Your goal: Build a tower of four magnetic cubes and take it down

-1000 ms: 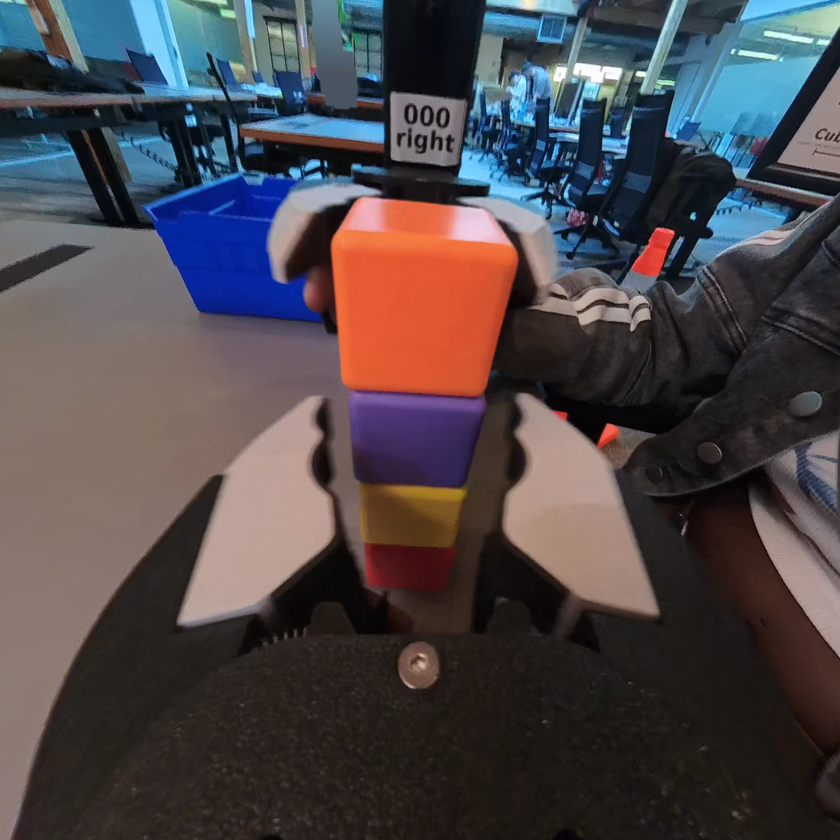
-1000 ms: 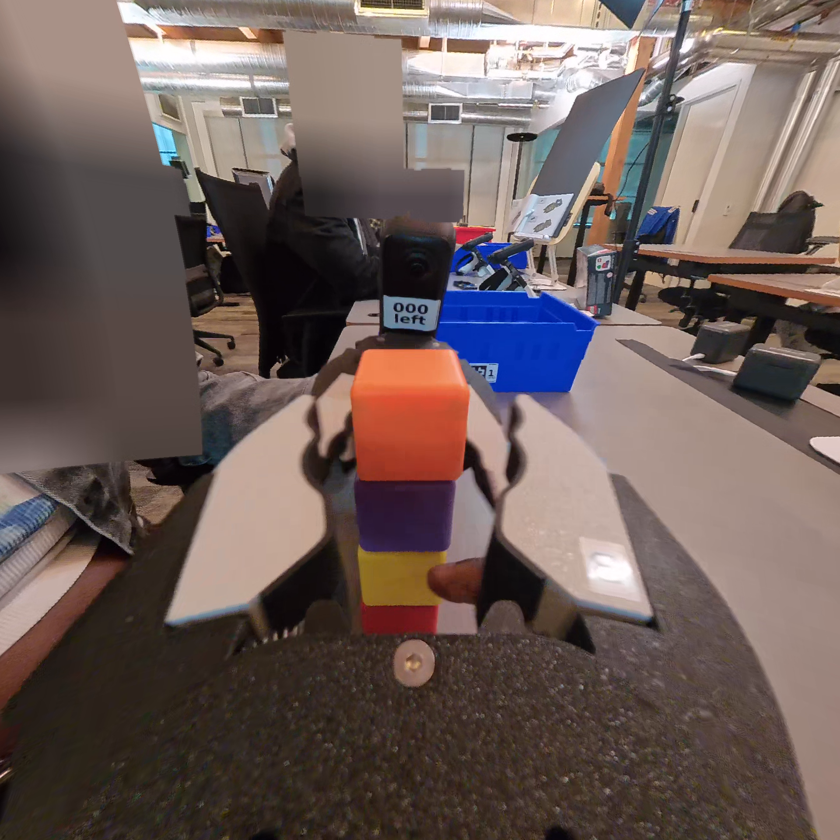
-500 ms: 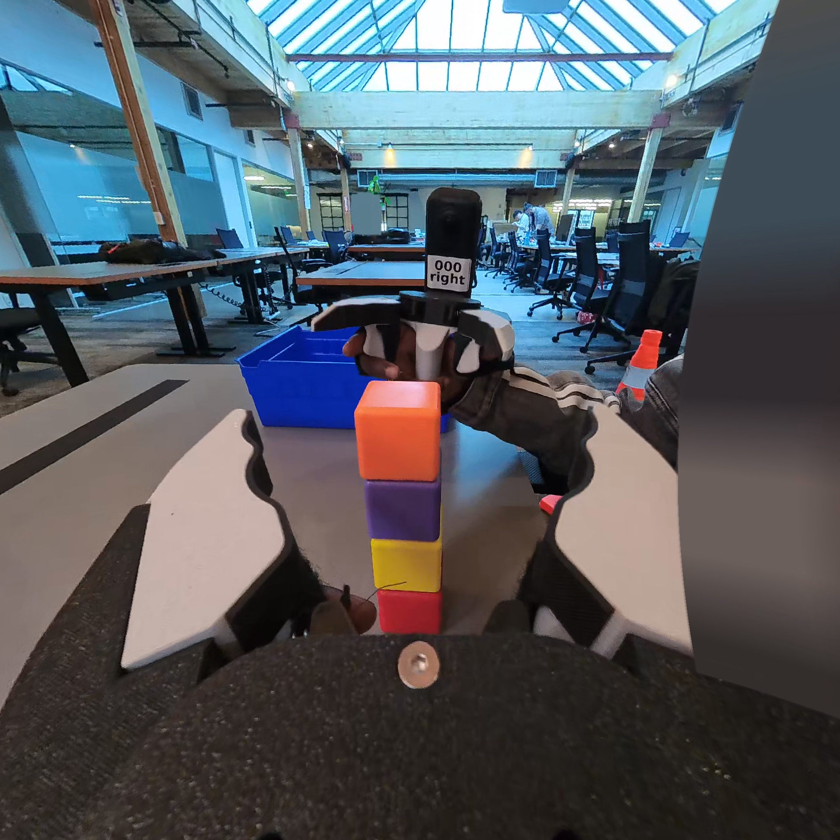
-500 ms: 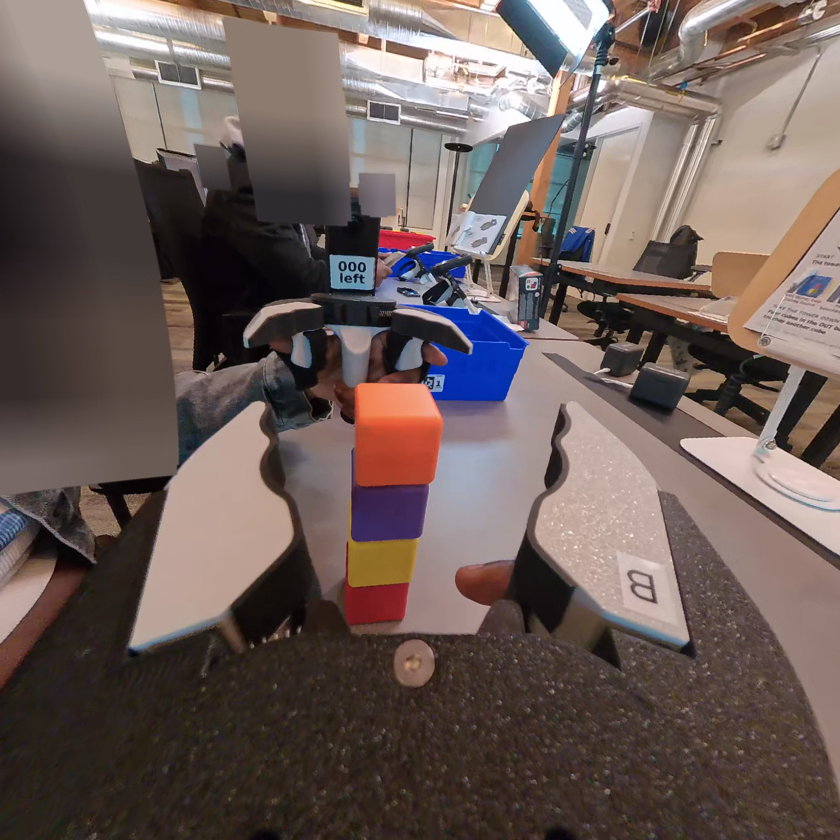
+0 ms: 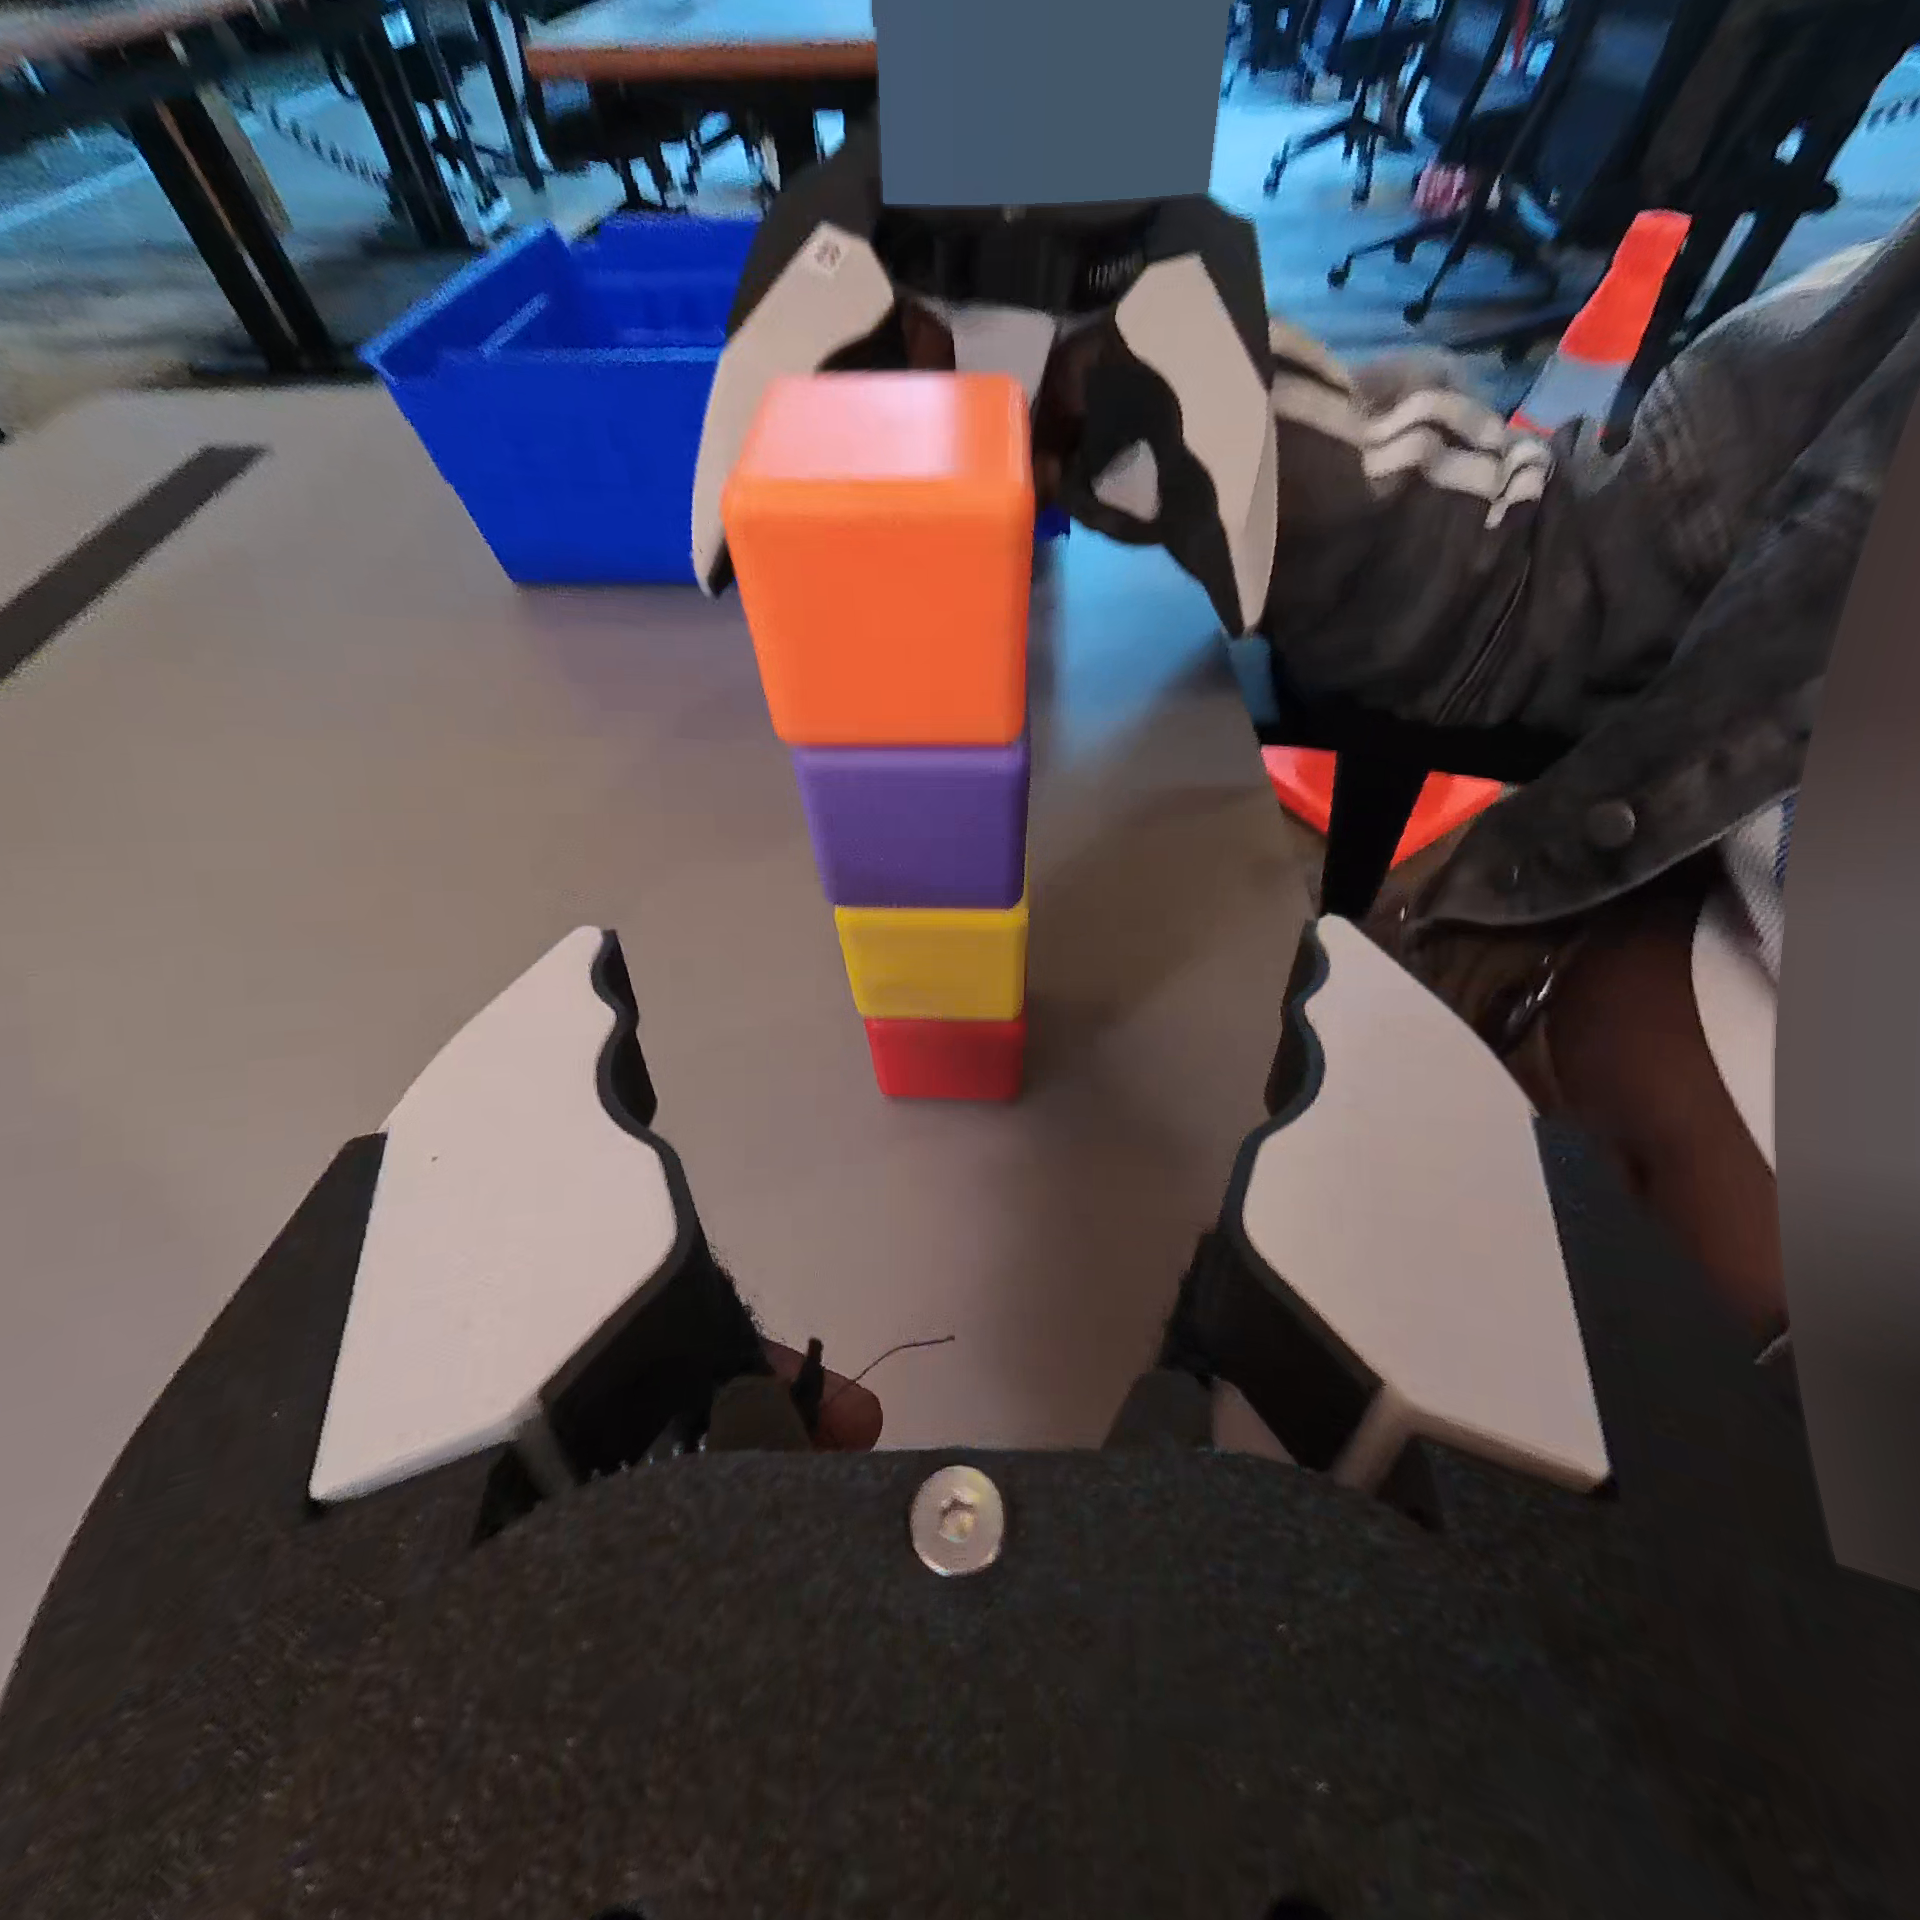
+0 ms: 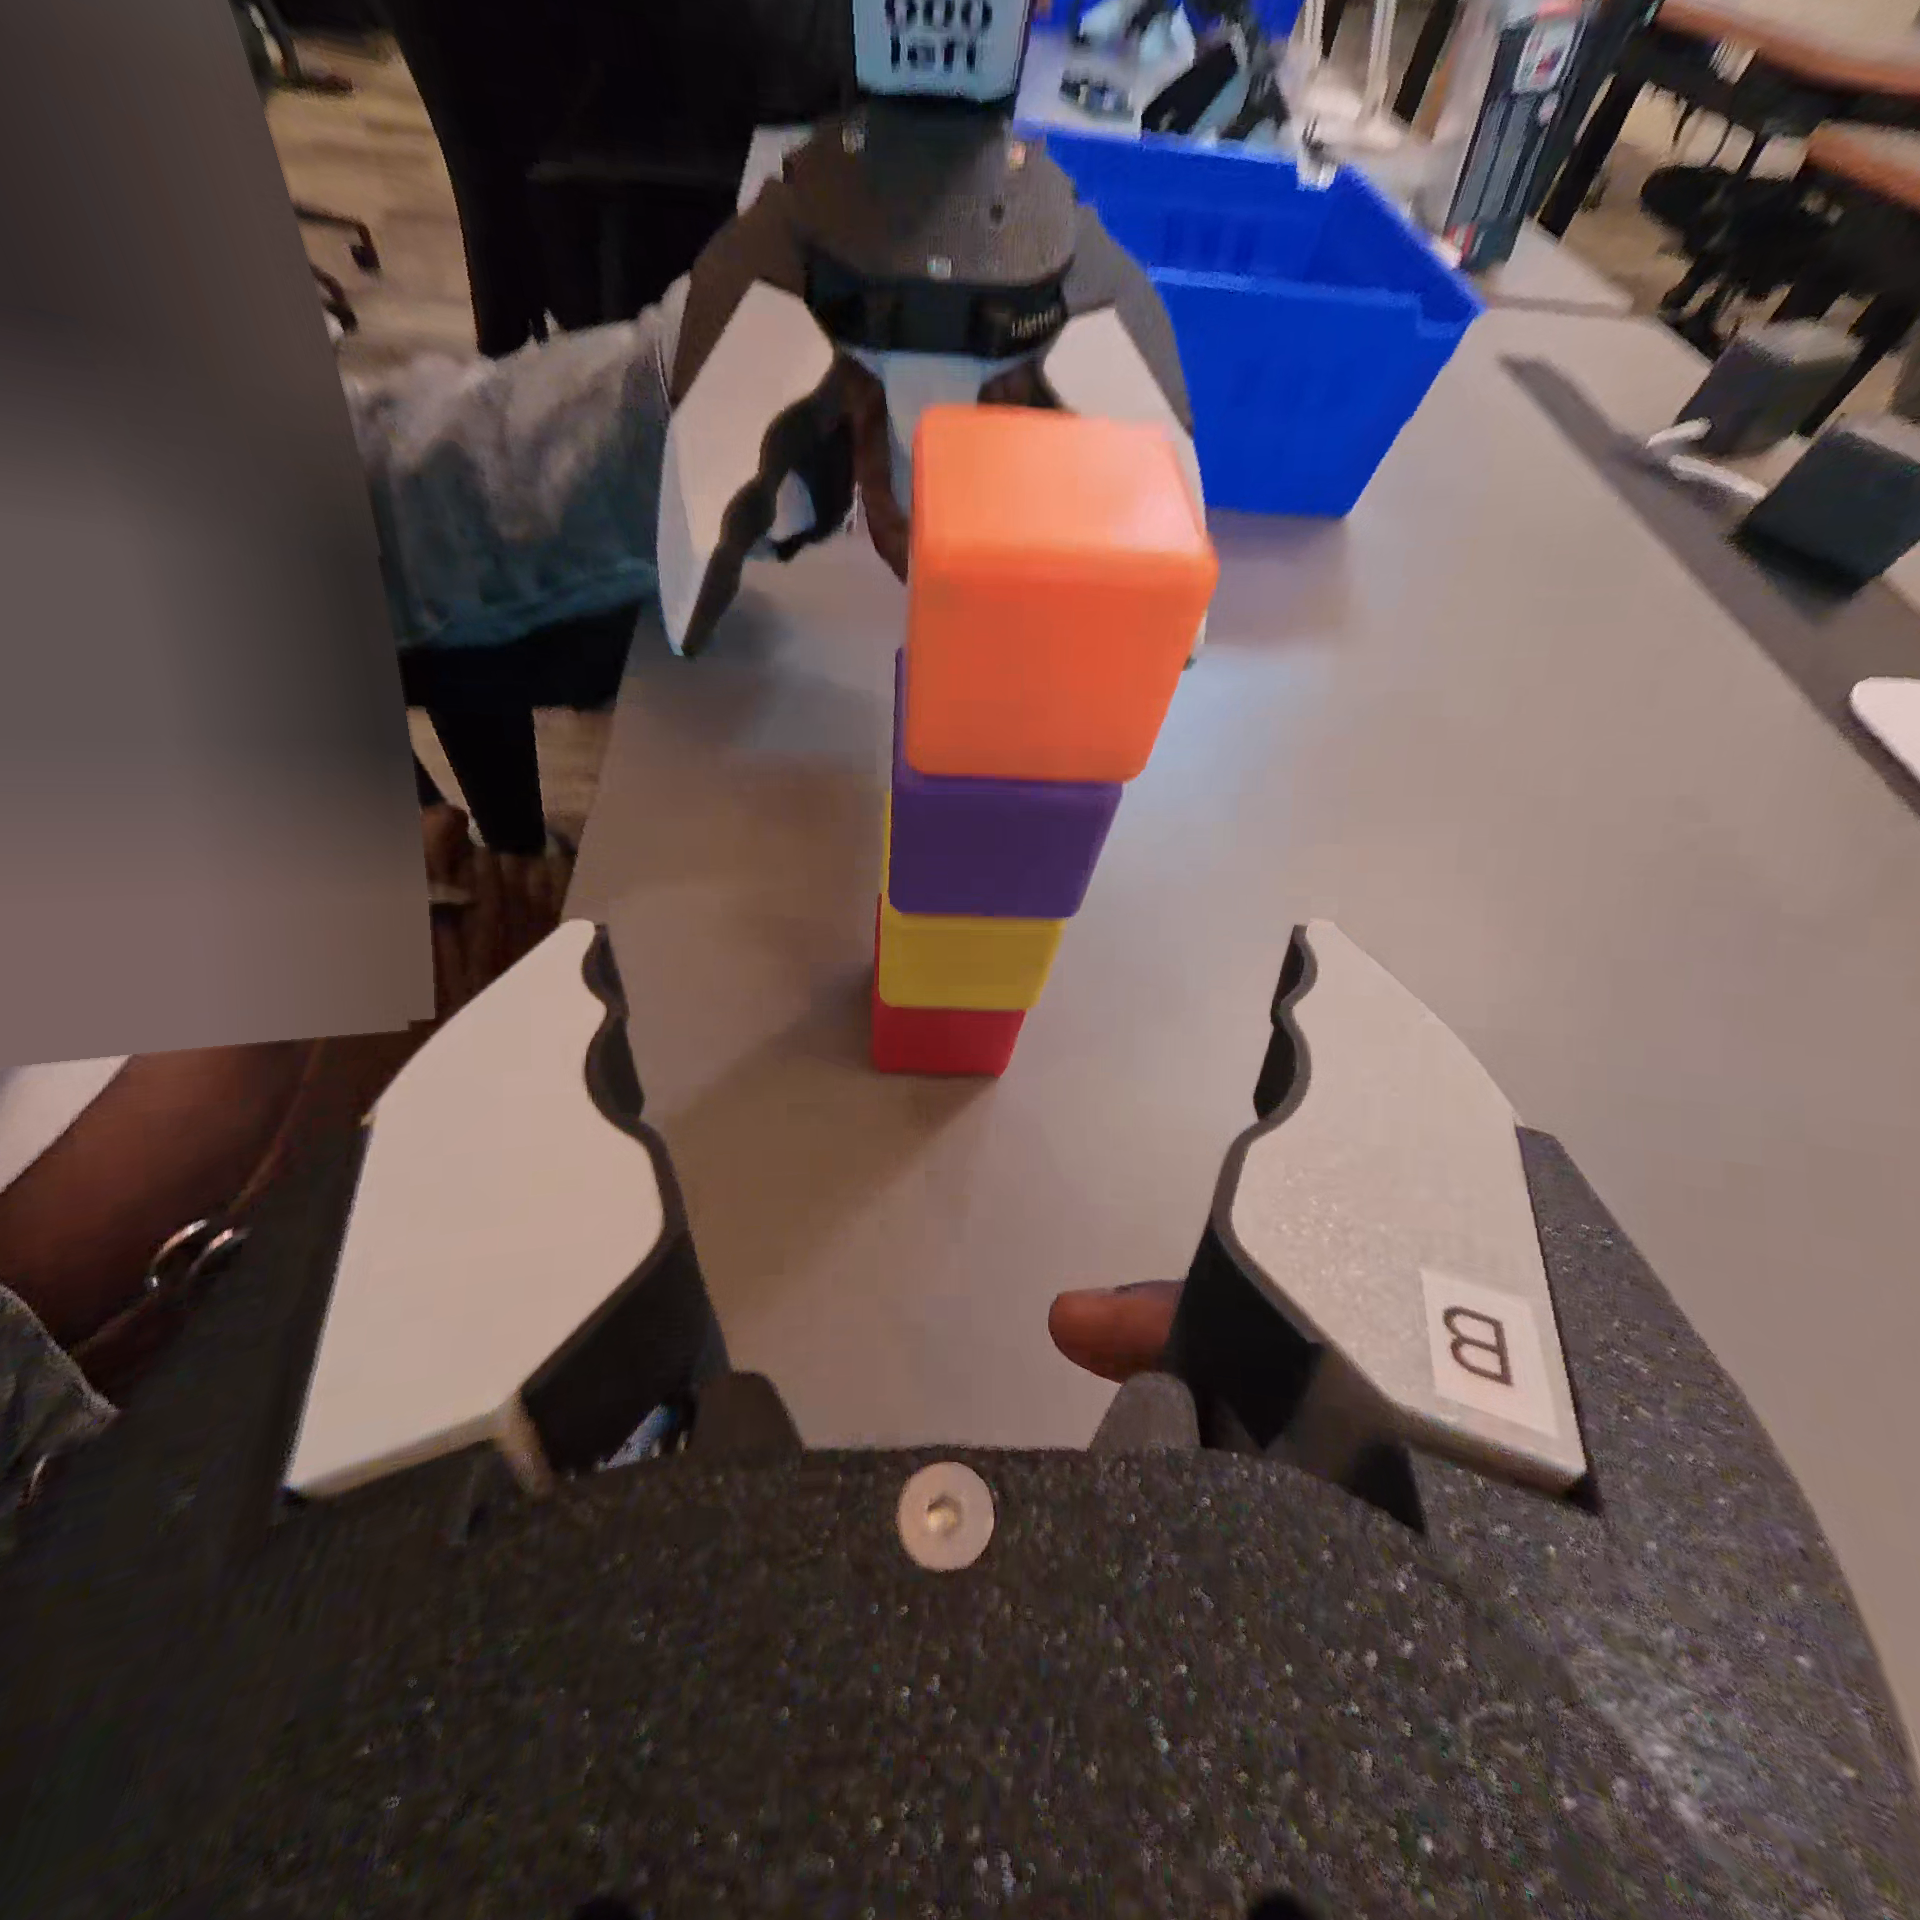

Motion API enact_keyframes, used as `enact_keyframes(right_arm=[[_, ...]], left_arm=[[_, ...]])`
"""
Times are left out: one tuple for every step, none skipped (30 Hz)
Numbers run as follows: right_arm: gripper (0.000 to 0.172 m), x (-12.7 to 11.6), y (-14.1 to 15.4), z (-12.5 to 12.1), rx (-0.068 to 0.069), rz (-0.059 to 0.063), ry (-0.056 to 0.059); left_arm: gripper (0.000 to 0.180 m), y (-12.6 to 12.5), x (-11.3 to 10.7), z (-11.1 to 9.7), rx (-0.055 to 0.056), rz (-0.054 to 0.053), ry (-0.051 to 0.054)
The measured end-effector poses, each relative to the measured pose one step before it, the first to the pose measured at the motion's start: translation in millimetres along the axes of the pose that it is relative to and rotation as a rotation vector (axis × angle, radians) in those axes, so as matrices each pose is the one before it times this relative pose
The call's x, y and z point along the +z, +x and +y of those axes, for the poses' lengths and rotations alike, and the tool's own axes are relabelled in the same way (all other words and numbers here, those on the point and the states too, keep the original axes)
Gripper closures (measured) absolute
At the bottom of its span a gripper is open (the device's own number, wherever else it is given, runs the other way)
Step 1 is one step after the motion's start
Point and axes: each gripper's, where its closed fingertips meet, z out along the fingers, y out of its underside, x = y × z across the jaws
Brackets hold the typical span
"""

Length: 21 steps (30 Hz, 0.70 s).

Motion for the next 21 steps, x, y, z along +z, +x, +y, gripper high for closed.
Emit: enact_keyframes(right_arm=[[0.054, 1.36, -0.56, 5.41, -0.0035, -0.0018, -0.0318], [0.054, 1.49, -0.94, 4.83, -0.004, -0.0036, -0.0286], [0.054, 1.47, -0.76, 4.5, -0.0036, -0.0023, -0.0271], [0.054, 1.56, -0.4, 4.25, -0.004, -0.0004, -0.0257], [0.054, 1.62, -0.3, 4.1, -0.0047, 0.0, -0.0251], [0.055, 1.59, -0.35, 4.03, -0.0031, -0.0015, -0.0232], [0.055, 1.43, -0.61, 3.91, 0.0002, -0.0056, -0.0205], [0.056, 1.43, -1.69, 3.3, 0.0031, -0.0137, -0.0147], [0.057, 1.14, -1.62, 2.32, 0.0042, -0.0134, -0.0078], [0.058, 0.83, -0.19, 1.86, 0.0024, -0.0048, -0.0053], [0.058, 0.76, 0.29, 1.62, -0.0004, -0.0011, -0.0051], [0.058, 0.55, 0.07, 0.87, -0.001, -0.0015, -0.0018], [0.058, 0.17, 0.23, -0.46, -0.0013, -0.0004, 0.006], [0.058, -0.02, 0.34, -2.05, -0.0021, 0.0002, 0.0151], [0.058, -0.31, 0.51, -3.24, -0.0037, 0.0007, 0.0228], [0.058, -0.68, 0.65, -4.61, -0.0067, 0.0033, 0.032], [0.059, -0.9, 1.0, -4.82, -0.0055, 0.0056, 0.0336], [0.06, -0.93, 0.96, -3.82, 0.0005, 0.004, 0.0253], [0.06, -0.81, 0.9, -3.4, 0.0021, 0.0031, 0.0222], [0.06, -0.79, 0.85, -4.33, -0.0009, 0.0038, 0.0285], [0.06, -0.76, 1.13, -5.63, -0.0027, 0.0063, 0.0369]], left_arm=[[0.063, -0.15, 1.82, 5.35, -0.0015, 0.0022, -0.0279], [0.063, -0.13, 1.88, 5.49, -0.0011, 0.0011, -0.0295], [0.063, -0.24, 1.81, 5.24, -0.0007, 0.0004, -0.0288], [0.063, -0.37, 1.72, 4.73, -0.0003, -0.0016, -0.0274], [0.063, -0.09, 1.65, 4.76, 0.0011, -0.0014, -0.0284], [0.063, -0.61, 1.62, 4.58, 0.0022, -0.0049, -0.0285], [0.062, -0.56, 1.55, 4.28, 0.0034, -0.0057, -0.0269], [0.062, -0.04, 1.4, 3.15, 0.0013, -0.0009, -0.0186], [0.062, -0.13, 1.19, 2.58, -0.0001, 0.0014, -0.0131], [0.063, 0.29, 1.05, 1.69, 0.0009, 0.0041, -0.0058], [0.063, 0.52, 0.65, 0.59, -0.0029, 0.0079, 0.0039], [0.064, 0.26, 0.41, 0.17, -0.0058, 0.0071, 0.0051], [0.064, -0.57, 0.02, -0.89, -0.0009, 0.0002, 0.0106], [0.064, -0.6, -0.41, -3.45, 0.0048, -0.0012, 0.0268], [0.064, 0.25, -0.98, -6.16, 0.0035, 0.0035, 0.043], [0.064, 0.46, -1.45, -7.58, 0.0014, 0.0053, 0.0505], [0.065, 0.43, -1.72, -7.13, 0.0007, 0.0059, 0.0475], [0.065, -0.38, -1.84, -6.11, -0.001, 0.0003, 0.0413], [0.065, -0.77, -1.79, -5.46, -0.0011, -0.0024, 0.0394], [0.065, -0.55, -1.64, -5.36, -0.0034, -0.0002, 0.0394], [0.065, -0.52, -1.4, -5.26, -0.0071, -0.0005, 0.0382]])
